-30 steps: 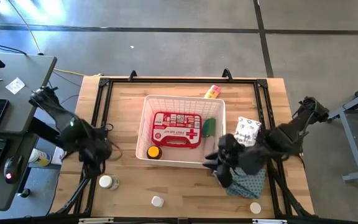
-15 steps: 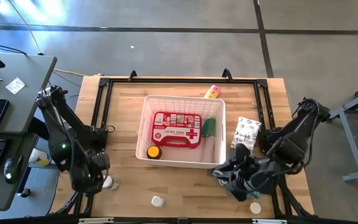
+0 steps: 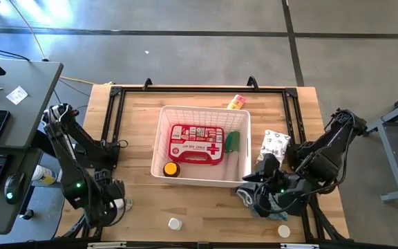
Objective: Pick & place medical supplies in basket/bin
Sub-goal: Put the left white pill bottle into the white container
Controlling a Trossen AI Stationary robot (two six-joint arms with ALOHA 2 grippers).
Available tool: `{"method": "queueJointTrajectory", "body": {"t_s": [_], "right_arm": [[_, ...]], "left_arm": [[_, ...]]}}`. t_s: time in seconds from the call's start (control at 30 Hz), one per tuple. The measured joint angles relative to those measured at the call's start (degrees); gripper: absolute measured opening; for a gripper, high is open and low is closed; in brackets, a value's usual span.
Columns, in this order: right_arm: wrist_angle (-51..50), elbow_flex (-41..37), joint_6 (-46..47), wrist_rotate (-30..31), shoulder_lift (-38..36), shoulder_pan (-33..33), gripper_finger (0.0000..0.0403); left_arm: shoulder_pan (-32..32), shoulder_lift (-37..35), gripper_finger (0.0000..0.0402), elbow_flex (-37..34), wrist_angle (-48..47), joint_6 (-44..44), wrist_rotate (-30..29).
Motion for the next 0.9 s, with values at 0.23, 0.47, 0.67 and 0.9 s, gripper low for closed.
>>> {"method": "queueJointTrajectory", "body": {"t_s": [0.23,0.47,0.67,0.9], "right_arm": [[-0.44,0.0,0.0,-0.22,0.0,-1.66,0.0129],[-0.63,0.0,0.01,0.64,0.0,-2.67,0.0129],[-0.54,0.0,1.48,-0.53,0.0,-2.39,0.0129],[-0.74,0.0,1.49,-1.01,0.0,-2.14,0.0129]], "left_arm": [[0.0,1.57,0.0397,0.0,-0.08,2.95,-1.74],[0.02,1.54,0.0395,-4.15,5.87,2.49,0.36],[0.07,1.59,0.0395,-6.57,6.53,2.36,0.13],[0.07,1.57,0.0395,-6.6,6.24,1.91,-1.78]]}}
